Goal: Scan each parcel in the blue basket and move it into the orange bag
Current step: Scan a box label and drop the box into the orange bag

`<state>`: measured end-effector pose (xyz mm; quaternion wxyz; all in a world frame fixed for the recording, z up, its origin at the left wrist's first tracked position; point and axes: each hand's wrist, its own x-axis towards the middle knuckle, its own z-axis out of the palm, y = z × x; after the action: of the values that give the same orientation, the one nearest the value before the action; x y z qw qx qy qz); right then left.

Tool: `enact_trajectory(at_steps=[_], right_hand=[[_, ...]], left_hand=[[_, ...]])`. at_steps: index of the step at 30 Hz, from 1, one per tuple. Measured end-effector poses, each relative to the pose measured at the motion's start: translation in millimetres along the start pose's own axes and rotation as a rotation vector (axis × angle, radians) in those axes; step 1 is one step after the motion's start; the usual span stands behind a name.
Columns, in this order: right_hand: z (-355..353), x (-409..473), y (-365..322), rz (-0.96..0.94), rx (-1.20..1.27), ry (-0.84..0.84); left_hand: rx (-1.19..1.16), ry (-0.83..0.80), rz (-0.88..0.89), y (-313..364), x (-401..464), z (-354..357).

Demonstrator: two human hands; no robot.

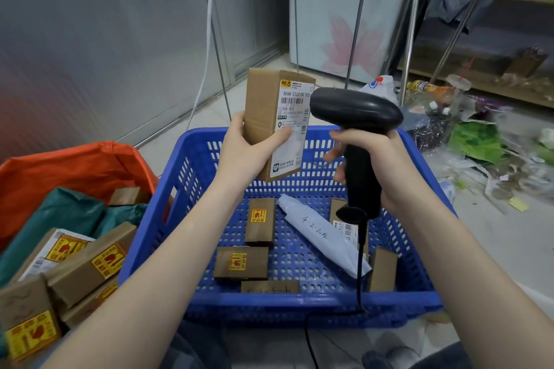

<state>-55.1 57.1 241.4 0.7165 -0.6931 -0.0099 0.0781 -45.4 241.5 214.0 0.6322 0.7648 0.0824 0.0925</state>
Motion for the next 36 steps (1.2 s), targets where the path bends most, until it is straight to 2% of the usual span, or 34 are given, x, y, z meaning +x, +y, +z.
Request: enact_trajectory(at_steps=[10,22,27,31,36], right_hand=[[-3,1,-1,0.029,-0.006,0.003],[16,-1,0,-0.096,-0.091,0.044],[60,-5,-3,-0.094,-0.066,-0.013],[119,-2,-2,-0.074,-0.047,-0.105],[200,10,11,-0.057,-0.082,-0.250]], left_hand=[[0.005,0.021,0.004,-1,3,-1],[-0.074,0.106,-0.059,11,-4,-19],[-0.111,0.179,-0.054,19,-8,-82],[-0.052,0.349,-0.049,1,-12,-156],[0.161,0.553,-0.117,-46,-15,-247]])
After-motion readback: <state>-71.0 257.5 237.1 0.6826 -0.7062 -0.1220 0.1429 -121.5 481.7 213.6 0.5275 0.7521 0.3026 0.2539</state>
